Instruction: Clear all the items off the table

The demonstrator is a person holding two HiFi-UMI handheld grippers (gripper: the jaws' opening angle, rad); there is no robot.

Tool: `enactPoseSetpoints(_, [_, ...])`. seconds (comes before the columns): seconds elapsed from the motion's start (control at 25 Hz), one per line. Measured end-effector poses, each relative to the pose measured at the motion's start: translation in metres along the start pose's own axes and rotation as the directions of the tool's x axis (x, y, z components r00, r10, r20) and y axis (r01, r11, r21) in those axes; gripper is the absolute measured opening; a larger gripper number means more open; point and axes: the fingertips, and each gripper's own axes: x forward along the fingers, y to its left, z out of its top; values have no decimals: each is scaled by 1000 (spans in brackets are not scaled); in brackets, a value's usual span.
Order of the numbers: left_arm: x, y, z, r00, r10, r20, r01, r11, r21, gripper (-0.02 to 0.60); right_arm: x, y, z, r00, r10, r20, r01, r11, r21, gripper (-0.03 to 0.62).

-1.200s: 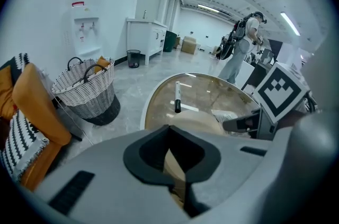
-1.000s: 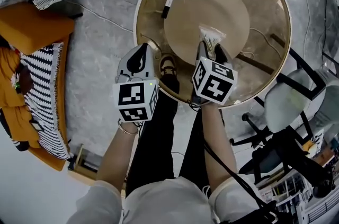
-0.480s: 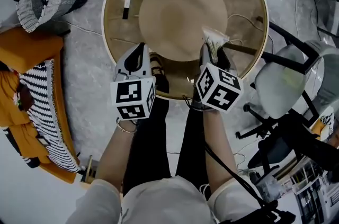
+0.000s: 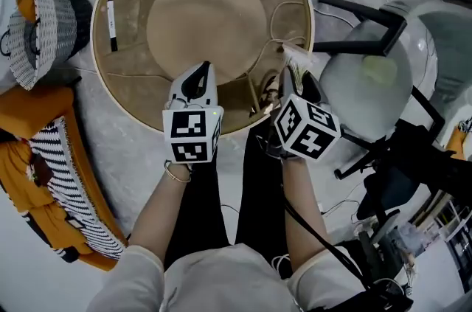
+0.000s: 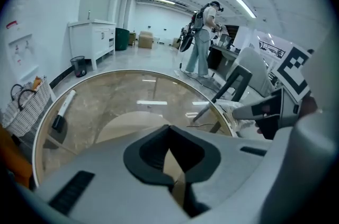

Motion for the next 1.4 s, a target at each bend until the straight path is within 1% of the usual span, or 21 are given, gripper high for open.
enactPoseSetpoints(0.12, [15, -44, 9, 999, -44, -8, 45, 997, 58, 8, -11, -47, -1, 999, -33, 10, 32, 996, 80, 190])
enactPoseSetpoints(0.24, [29, -90, 10, 995, -96, -35, 100, 987, 128, 8, -26, -95, -6, 997, -78, 18, 75, 986, 146, 190])
enactPoseSetpoints(0.44, [46, -159, 10, 982, -174, -70, 185, 962, 202, 8, -49, -160, -14, 989, -144, 25, 135, 963, 232, 190])
enactPoseSetpoints(0.6, [60, -208, 6, 971, -218, -103, 237, 940, 246, 8, -62, -206, -24, 982, -186, 21, 172, 942, 288, 190])
enactPoseSetpoints(0.8, [77, -266, 9, 955, -268, -125, 294, 909, 295, 8, -72, -257, -30, 975, -222, 21, 201, 914, 352, 190])
enactPoseSetpoints(0.96, [94, -305, 15, 946, -293, -137, 322, 893, 315, 8, -74, -294, -28, 971, -236, 24, 210, 900, 381, 190])
enactPoseSetpoints(1.08, [113, -334, 22, 943, -304, -135, 332, 885, 328, 8, -66, -324, -15, 969, -243, 38, 212, 903, 374, 190])
enactPoseSetpoints(1.2, [131, -356, 29, 944, -304, -130, 331, 881, 337, 8, -57, -351, 1, 968, -245, 51, 211, 908, 361, 190])
enactPoseSetpoints(1.4, [144, -370, 33, 945, -300, -130, 326, 884, 335, 8, -48, -374, 15, 969, -241, 61, 204, 912, 356, 192])
